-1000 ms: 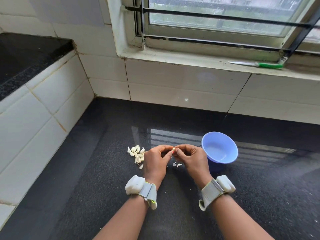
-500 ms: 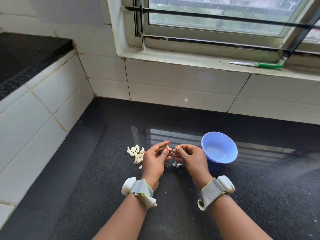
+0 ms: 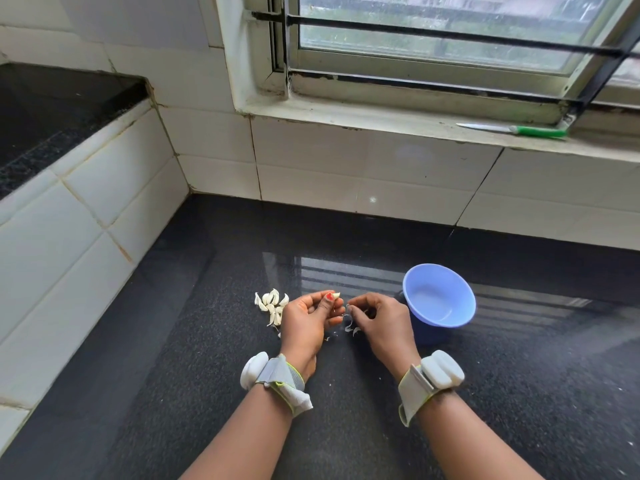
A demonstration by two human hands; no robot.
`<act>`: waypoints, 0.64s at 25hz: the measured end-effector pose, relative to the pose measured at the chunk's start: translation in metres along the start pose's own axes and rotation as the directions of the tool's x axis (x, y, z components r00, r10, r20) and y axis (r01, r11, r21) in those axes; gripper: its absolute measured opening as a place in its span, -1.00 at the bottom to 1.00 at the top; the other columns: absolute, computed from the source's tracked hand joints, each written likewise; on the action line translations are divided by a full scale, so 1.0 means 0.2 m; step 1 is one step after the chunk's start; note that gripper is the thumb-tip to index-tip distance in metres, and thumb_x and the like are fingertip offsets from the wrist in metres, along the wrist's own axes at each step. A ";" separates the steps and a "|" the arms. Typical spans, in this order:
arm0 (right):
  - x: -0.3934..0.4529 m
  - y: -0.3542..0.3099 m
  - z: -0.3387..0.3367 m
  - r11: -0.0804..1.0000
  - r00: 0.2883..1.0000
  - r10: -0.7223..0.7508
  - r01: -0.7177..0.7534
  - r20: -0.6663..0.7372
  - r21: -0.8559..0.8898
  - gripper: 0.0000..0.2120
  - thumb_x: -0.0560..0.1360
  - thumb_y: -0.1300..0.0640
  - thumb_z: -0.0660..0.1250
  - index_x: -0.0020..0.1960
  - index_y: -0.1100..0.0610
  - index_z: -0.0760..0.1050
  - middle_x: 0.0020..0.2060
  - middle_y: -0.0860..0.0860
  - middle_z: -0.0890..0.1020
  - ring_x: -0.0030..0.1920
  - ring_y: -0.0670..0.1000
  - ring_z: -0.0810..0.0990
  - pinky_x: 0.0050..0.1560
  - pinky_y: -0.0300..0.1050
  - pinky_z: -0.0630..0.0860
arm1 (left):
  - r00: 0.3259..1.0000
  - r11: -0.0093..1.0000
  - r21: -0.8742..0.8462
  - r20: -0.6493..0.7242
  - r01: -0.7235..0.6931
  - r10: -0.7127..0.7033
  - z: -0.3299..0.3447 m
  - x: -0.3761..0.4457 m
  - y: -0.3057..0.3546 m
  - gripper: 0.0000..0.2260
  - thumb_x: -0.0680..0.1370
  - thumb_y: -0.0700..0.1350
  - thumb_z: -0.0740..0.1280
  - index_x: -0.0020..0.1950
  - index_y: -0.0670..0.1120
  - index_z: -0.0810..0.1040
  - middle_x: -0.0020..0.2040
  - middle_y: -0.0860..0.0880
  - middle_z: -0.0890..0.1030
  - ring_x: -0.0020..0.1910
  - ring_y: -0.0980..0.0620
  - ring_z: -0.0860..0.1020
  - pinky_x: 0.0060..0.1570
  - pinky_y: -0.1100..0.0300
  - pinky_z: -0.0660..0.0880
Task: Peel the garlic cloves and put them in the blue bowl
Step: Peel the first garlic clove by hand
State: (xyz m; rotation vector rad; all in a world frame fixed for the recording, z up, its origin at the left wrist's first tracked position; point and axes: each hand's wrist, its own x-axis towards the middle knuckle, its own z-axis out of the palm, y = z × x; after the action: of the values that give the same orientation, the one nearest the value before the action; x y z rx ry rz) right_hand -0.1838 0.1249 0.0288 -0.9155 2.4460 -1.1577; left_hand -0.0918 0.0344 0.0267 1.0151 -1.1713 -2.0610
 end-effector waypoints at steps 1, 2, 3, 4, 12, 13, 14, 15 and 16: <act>0.00 0.00 0.00 0.999 1.000 -0.003 0.004 -0.019 0.047 -0.90 0.47 0.19 0.46 -0.06 0.03 0.64 -0.22 -0.13 0.67 -0.23 -0.18 0.60 -0.09 -0.25 0.57 | 1.000 1.000 -0.007 0.002 0.014 -0.014 0.00 0.00 0.00 -0.91 0.55 -0.26 0.30 -0.11 -0.21 0.59 -0.27 -0.11 0.64 -0.32 0.07 0.62 -0.34 0.32 0.55; 0.00 0.00 0.00 0.994 0.999 -0.004 0.008 -0.034 0.106 -0.88 0.46 0.20 0.46 -0.07 0.00 0.62 -0.24 -0.14 0.66 -0.23 -0.19 0.61 -0.12 -0.29 0.56 | 1.000 1.000 -0.008 0.005 0.025 -0.025 0.00 0.00 0.01 -0.90 0.55 -0.24 0.31 -0.12 -0.21 0.60 -0.27 -0.11 0.64 -0.32 0.07 0.62 -0.35 0.32 0.55; 0.01 0.00 0.00 0.987 0.999 -0.007 0.014 -0.042 0.160 -0.86 0.46 0.21 0.46 -0.07 -0.02 0.60 -0.24 -0.15 0.66 -0.21 -0.21 0.62 -0.14 -0.35 0.54 | 0.999 0.999 -0.003 0.009 0.036 -0.036 0.01 -0.01 0.01 -0.89 0.55 -0.22 0.31 -0.12 -0.21 0.60 -0.27 -0.11 0.64 -0.31 0.06 0.62 -0.34 0.32 0.55; 0.01 0.00 -0.01 0.982 0.999 -0.013 0.022 -0.047 0.190 -0.86 0.47 0.20 0.46 -0.08 -0.03 0.60 -0.24 -0.16 0.66 -0.21 -0.23 0.62 -0.15 -0.40 0.52 | 0.999 0.999 0.004 0.014 0.046 -0.046 0.01 -0.01 0.01 -0.87 0.56 -0.19 0.30 -0.12 -0.20 0.60 -0.27 -0.11 0.64 -0.31 0.06 0.61 -0.35 0.32 0.55; 0.00 0.00 0.01 0.883 0.998 -0.001 -0.026 0.058 0.469 -0.82 0.47 0.23 0.46 -0.02 -0.03 0.64 -0.15 -0.02 0.72 -0.07 -0.03 0.69 0.03 -0.06 0.63 | 0.995 0.995 -0.001 0.022 0.097 -0.097 0.02 -0.03 0.02 -0.84 0.56 -0.11 0.31 -0.12 -0.17 0.62 -0.27 -0.04 0.67 -0.31 0.12 0.62 -0.30 0.31 0.55; 0.00 0.00 0.01 0.875 0.998 -0.002 -0.027 0.061 0.483 -0.82 0.46 0.23 0.45 -0.03 -0.03 0.65 -0.14 -0.03 0.72 -0.06 -0.03 0.70 0.05 -0.05 0.63 | 0.995 0.995 -0.001 0.032 0.098 -0.098 0.02 -0.03 0.03 -0.84 0.56 -0.12 0.31 -0.11 -0.17 0.63 -0.27 -0.03 0.68 -0.31 0.13 0.62 -0.28 0.31 0.55; 0.00 -0.01 0.01 0.865 0.998 0.007 -0.035 0.059 0.501 -0.83 0.47 0.24 0.45 -0.04 -0.02 0.66 -0.14 -0.03 0.73 -0.06 -0.03 0.70 0.05 -0.05 0.63 | 0.994 0.995 -0.009 0.051 0.102 -0.101 0.02 -0.03 0.03 -0.84 0.56 -0.14 0.31 -0.10 -0.18 0.63 -0.26 -0.03 0.69 -0.30 0.13 0.63 -0.27 0.31 0.54; 0.00 -0.01 0.01 0.843 0.998 0.029 -0.057 0.060 0.535 -0.84 0.47 0.25 0.44 -0.05 -0.01 0.66 -0.14 -0.02 0.73 -0.06 -0.02 0.70 0.04 -0.04 0.63 | 0.991 0.994 -0.022 0.077 0.109 -0.107 0.01 -0.03 0.03 -0.85 0.56 -0.16 0.30 -0.08 -0.18 0.64 -0.23 -0.05 0.69 -0.28 0.12 0.63 -0.27 0.31 0.54; 0.00 -0.01 0.01 0.809 0.996 0.053 -0.083 0.068 0.582 -0.85 0.48 0.26 0.43 -0.05 0.03 0.66 -0.14 0.01 0.73 -0.05 0.01 0.71 0.05 -0.03 0.63 | 0.988 0.993 -0.034 0.104 0.115 -0.111 0.01 -0.03 0.04 -0.86 0.56 -0.19 0.30 -0.05 -0.19 0.64 -0.20 -0.06 0.69 -0.25 0.11 0.64 -0.26 0.32 0.54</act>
State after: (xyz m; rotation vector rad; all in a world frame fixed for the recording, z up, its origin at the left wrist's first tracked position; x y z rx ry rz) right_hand -0.1826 0.1223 0.0303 -0.6402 1.8630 -1.6971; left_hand -0.0893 0.0369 0.0362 0.9886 -1.1412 -2.2395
